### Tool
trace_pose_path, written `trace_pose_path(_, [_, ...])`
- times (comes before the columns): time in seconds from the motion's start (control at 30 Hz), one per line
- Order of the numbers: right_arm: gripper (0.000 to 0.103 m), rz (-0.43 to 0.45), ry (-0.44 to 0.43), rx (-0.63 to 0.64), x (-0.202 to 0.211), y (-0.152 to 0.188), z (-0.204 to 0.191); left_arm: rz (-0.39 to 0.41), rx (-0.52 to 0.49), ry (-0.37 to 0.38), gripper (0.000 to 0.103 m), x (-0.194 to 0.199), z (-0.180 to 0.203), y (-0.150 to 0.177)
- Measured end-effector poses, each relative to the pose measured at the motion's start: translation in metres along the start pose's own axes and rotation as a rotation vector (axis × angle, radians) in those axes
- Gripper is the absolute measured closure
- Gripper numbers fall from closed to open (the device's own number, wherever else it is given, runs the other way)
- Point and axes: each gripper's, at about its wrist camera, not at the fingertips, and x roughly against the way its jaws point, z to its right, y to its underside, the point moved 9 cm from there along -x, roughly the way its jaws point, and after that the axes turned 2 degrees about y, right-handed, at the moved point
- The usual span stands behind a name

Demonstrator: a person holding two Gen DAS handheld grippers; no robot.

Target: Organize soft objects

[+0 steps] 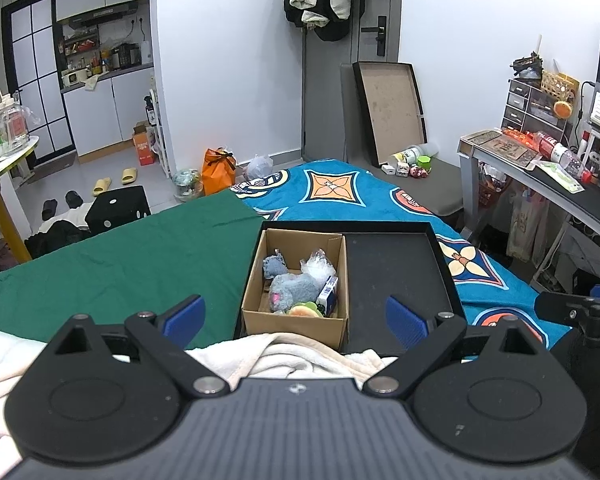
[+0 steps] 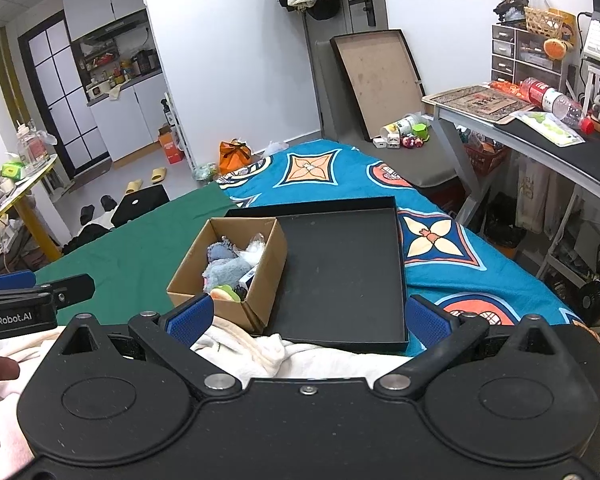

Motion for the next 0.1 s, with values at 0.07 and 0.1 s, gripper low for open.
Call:
trace_pose_path(0.07, [0.000,-0.008,0.001,-0.002,-0.0044,0.0010,0.0008,0.008,-0.003,-0.002,0.007,-0.0013,0.0000,-0.0009])
trace_pose_path(0.1, [0.000,-0.011,0.002,-0.004,-0.0071,0.0010,0.0014,0.008,-0.002,-0.001,0.007,-0.0026,0.0004,-0.0009])
